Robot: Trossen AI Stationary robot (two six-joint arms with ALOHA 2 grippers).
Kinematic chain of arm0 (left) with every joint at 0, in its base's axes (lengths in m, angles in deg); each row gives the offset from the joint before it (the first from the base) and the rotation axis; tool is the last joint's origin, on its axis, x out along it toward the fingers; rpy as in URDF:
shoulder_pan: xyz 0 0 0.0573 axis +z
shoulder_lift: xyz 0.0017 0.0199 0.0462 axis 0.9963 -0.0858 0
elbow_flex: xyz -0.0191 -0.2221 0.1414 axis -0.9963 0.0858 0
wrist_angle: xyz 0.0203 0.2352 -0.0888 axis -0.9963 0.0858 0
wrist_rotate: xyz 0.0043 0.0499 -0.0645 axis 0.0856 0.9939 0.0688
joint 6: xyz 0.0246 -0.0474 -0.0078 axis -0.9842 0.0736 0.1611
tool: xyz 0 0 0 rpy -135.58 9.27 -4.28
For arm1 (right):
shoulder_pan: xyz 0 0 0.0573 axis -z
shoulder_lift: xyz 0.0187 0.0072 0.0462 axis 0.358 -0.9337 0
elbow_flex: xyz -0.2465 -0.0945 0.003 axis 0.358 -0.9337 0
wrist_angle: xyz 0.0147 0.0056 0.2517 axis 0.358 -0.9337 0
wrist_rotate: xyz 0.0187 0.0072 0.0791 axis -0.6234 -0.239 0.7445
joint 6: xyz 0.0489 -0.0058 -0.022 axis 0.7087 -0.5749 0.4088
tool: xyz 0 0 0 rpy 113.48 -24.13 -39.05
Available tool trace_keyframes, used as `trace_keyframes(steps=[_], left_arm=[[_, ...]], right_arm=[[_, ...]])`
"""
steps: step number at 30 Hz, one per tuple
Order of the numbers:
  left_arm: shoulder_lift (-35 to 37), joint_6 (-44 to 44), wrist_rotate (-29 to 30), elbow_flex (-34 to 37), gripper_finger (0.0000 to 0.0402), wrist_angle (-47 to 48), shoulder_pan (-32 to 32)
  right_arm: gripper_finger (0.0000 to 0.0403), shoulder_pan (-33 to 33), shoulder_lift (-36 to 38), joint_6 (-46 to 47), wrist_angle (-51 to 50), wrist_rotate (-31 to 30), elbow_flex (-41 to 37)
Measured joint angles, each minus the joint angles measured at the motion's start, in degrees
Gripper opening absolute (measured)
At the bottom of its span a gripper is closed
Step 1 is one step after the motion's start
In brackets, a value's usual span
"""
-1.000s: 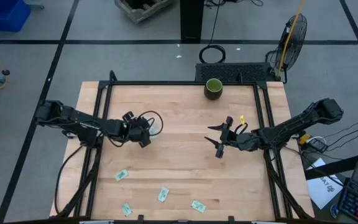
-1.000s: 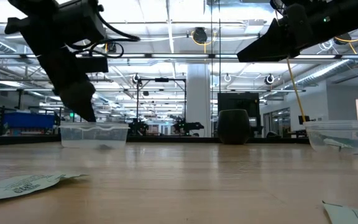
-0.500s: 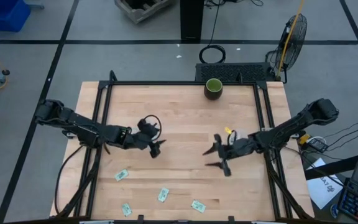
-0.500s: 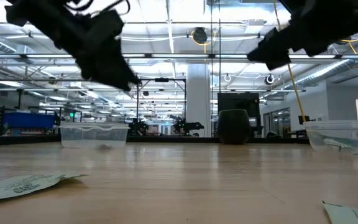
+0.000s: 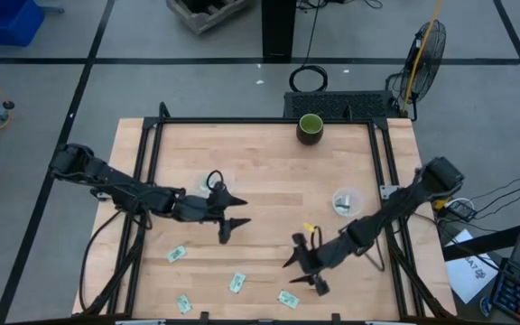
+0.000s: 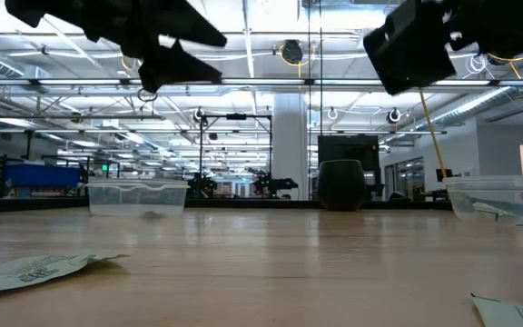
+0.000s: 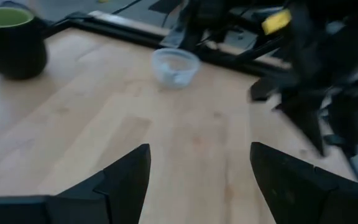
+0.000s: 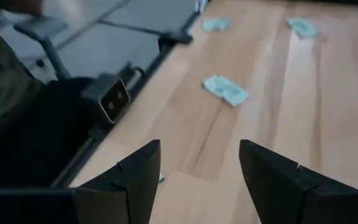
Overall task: Pick and place Stevia / Truvia into bins
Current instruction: Put the white stevia packet into the transparent circular container
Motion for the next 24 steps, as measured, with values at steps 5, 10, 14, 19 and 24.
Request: trace_keyframes(steps=[5, 10, 14, 19, 24], left_arm=[[0.00, 2.19, -2.96, 0.00, 0.0283, -4.94, -1.14], [0.00, 2.98, -5.20, -0.02, 0.0283, -6.97, -2.88], [0.00, 3.09, -5.43, -0.01, 0.0283, -6.74, -4.39], [0.00, 2.16, -5.54, -0.02, 0.0283, -6.45, -6.56], [0.00, 1.28, -5.55, -0.02, 0.0283, -6.12, -8.53]], right_arm=[[0.0210, -3.32, -7.27, 6.32, -1.25, -4.75, 5.20], [0.0210, -7.22, -13.65, 11.19, -5.66, -6.22, 12.76], [0.0210, -9.35, -16.98, 17.71, -11.71, -8.75, 17.85], [0.0210, -10.24, -20.18, 23.26, -15.93, -12.82, 19.88], [0.0210, -10.23, -22.49, 29.76, -16.47, -13.17, 19.87]])
